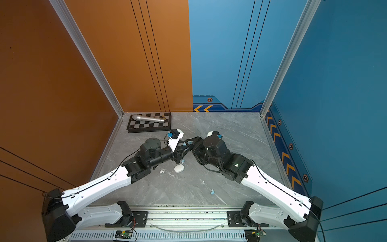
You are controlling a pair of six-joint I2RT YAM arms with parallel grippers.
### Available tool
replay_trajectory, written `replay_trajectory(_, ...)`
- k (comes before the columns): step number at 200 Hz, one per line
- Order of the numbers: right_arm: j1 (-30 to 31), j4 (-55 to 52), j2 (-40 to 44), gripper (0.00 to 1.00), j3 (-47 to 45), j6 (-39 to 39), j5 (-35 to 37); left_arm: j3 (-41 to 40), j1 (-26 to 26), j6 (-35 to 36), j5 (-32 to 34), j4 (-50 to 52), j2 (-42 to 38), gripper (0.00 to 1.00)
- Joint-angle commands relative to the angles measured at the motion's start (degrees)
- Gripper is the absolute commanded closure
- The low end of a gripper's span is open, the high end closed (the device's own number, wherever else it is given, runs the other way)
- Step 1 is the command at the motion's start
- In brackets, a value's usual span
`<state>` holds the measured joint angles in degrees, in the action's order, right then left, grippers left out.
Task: Insert wireless bluetooth earbuds into charging case
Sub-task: Pass the charging case.
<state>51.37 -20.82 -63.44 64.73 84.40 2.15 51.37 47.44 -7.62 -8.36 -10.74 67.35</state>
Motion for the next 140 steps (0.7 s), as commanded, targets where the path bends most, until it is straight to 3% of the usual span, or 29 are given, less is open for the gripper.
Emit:
replay_trajectory(1,0.19,2.09,-0.28,0.30,-0.93,0.78,2.33,0.00,0.72,-1.06,0.89,-1.93,0.37,0.89)
replay_trajectory(85,0.39,3.82,-1.94,0.38,-1.52,2.00,1.28,0.39,1.01,-2.13,1.05,-2.96,1.11,0.88)
replay_trajectory(140,0.40,3.94,-2.37,0.50,-1.64,1.92,1.19,0.65,1.12,-2.90,0.28,-2.98,1.46,0.88)
